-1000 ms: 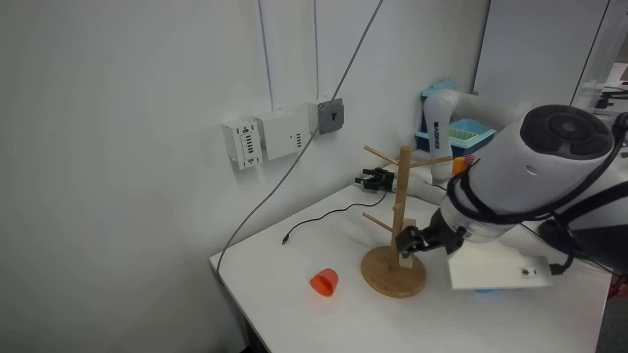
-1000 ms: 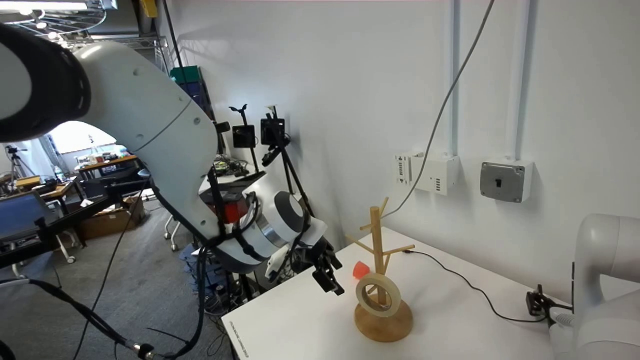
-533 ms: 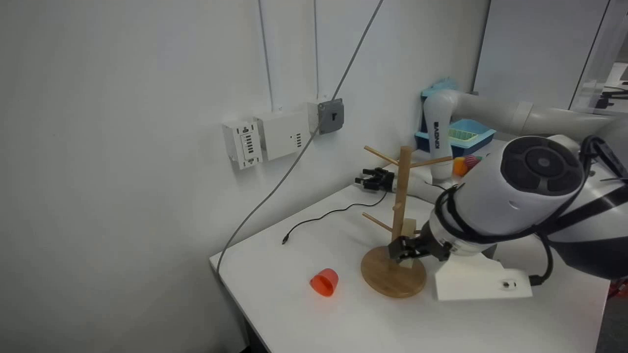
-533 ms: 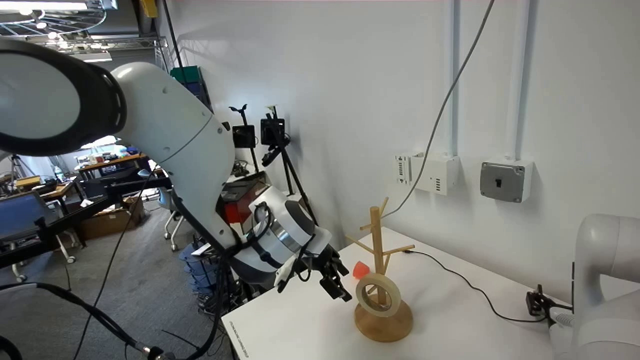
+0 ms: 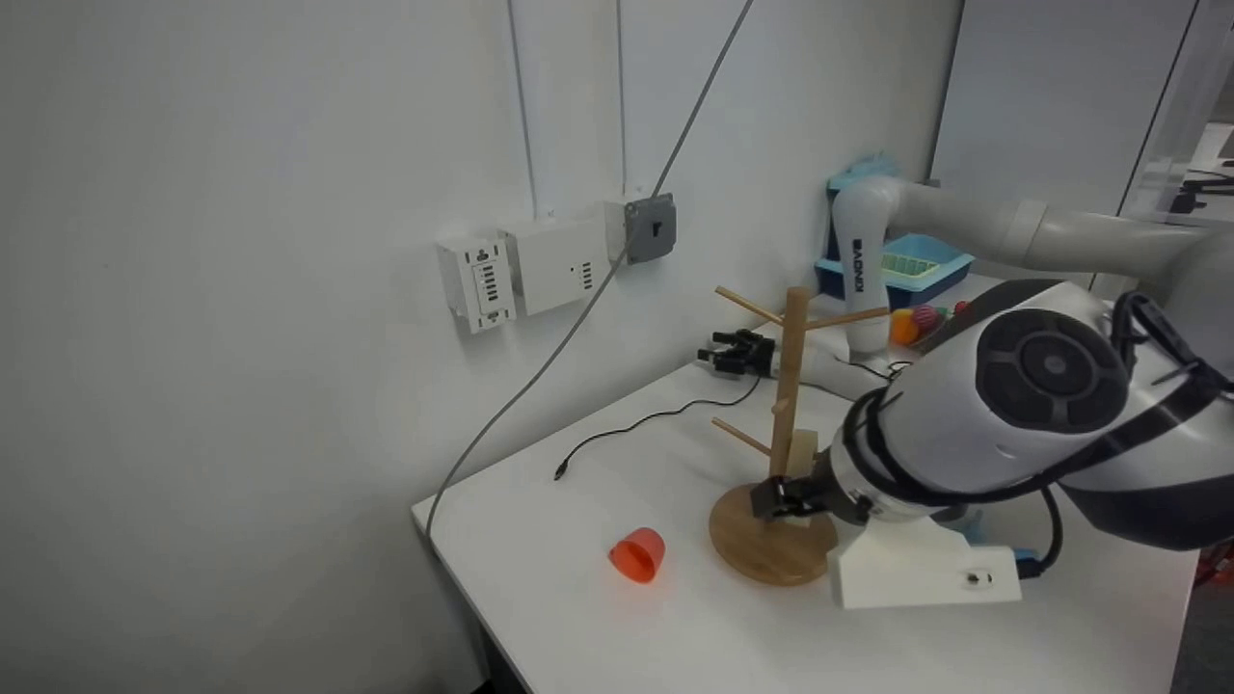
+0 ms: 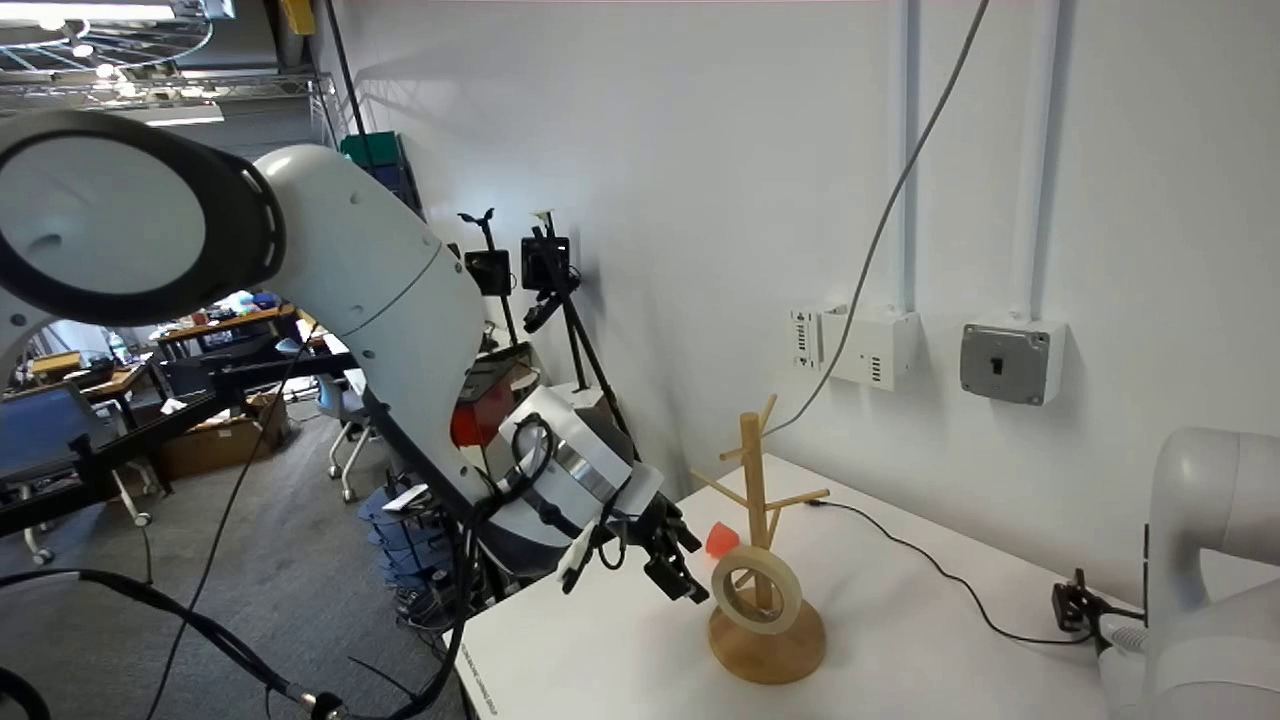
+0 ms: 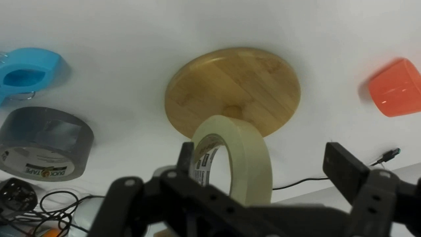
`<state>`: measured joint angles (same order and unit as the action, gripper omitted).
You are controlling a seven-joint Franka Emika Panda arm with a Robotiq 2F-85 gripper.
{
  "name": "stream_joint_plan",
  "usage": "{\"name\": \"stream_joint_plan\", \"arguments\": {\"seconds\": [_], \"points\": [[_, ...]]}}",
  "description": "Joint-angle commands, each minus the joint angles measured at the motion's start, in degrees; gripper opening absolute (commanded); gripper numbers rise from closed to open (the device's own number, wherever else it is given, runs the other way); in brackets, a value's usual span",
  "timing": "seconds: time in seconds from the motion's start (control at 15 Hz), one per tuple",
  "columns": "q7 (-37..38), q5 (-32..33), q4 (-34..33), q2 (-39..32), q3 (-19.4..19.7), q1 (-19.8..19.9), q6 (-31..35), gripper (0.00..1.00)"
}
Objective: Remove the tape off of the wooden holder then put the dark brown tape on the bottom position of the wooden holder then put the peg on the top position of the wooden holder
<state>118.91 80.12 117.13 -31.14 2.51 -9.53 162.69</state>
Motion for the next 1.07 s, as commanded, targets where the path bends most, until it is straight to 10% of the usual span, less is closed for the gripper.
{"name": "stream_joint_plan", "arguments": {"seconds": [0.0,0.47,1.0], "points": [[5.14,4.12,-3.06,-1.84,1.16,-1.14,0.0,1.0],[8.01,6.97,-4.97,-3.76,1.73,-0.92,-0.72,1.0],[8.38,7.19,-5.03,-4.69,1.97,-0.93,-0.69,0.27]]}}
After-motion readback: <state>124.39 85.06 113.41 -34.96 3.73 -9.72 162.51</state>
